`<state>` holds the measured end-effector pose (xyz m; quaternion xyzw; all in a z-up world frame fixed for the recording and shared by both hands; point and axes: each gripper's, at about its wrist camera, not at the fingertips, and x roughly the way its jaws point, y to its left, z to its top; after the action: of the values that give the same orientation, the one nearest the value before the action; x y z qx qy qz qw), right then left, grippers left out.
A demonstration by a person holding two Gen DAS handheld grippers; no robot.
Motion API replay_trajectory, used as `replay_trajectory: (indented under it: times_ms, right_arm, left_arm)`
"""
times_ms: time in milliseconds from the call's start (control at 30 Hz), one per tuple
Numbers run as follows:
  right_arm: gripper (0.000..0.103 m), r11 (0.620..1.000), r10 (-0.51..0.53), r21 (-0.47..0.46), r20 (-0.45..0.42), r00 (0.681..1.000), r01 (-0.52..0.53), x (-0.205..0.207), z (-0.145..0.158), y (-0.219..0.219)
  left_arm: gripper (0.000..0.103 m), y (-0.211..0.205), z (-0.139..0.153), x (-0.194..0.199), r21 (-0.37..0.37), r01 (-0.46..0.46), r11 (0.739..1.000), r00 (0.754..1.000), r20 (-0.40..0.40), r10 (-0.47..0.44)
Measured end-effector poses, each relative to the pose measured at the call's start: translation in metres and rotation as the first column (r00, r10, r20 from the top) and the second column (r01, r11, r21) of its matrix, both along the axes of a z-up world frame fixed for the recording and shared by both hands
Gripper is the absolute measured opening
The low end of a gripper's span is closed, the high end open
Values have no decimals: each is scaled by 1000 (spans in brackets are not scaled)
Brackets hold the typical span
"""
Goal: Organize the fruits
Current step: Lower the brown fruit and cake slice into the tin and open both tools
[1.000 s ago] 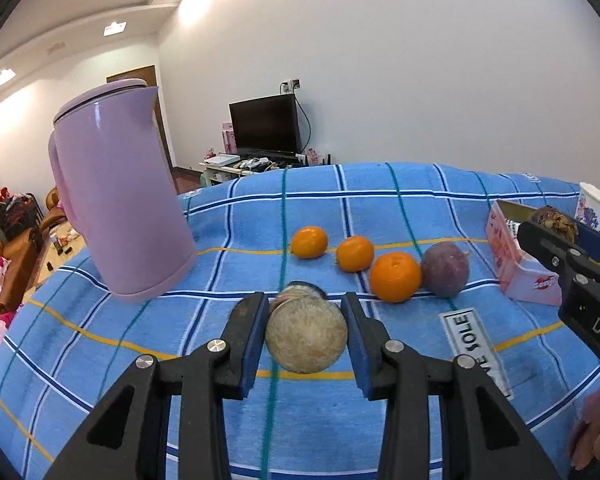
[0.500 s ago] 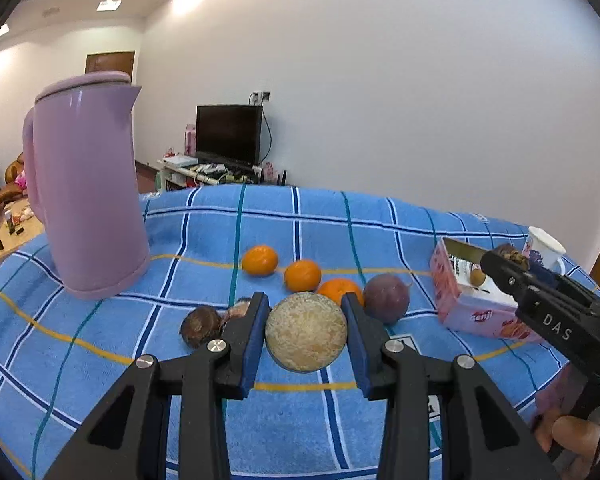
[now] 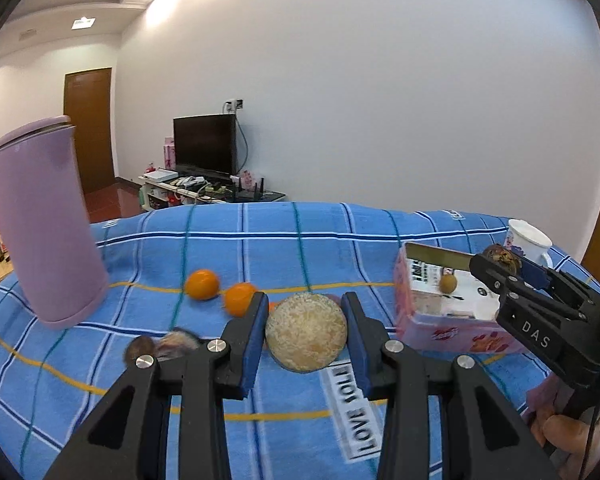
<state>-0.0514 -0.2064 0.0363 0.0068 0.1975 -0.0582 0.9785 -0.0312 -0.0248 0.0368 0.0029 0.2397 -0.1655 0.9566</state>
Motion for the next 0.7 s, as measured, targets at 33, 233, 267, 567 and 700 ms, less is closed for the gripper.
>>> replay_trajectory:
  times_ms: [33,233,267,567,700]
  right_arm:
    - [50,1000,-9,6,-4,1000,9,1,0,-6]
    - [50,999,-45,3,-21,999,45,4,-2,-35]
    - [50,999,-50,-2,-23,998,50,5,-2,-38]
    - [50,994,-112,-12,-56,992,112,10,-7,-85]
    - [50,991,-132,-2,-79,988,132,13,-9,-100]
  left_arm:
    - [40,-7,0,1,2,9,1000,1000,0,-9]
    - [40,-42,5,7,-3,51,999,999,2,-51]
    - [40,-48,6,8,-1,57,998,998,2,-57]
    - [40,-103,7,21,8,116,993,993,-1,-116]
    - [40,-126,3,28,18,138,990,990,-14,-138]
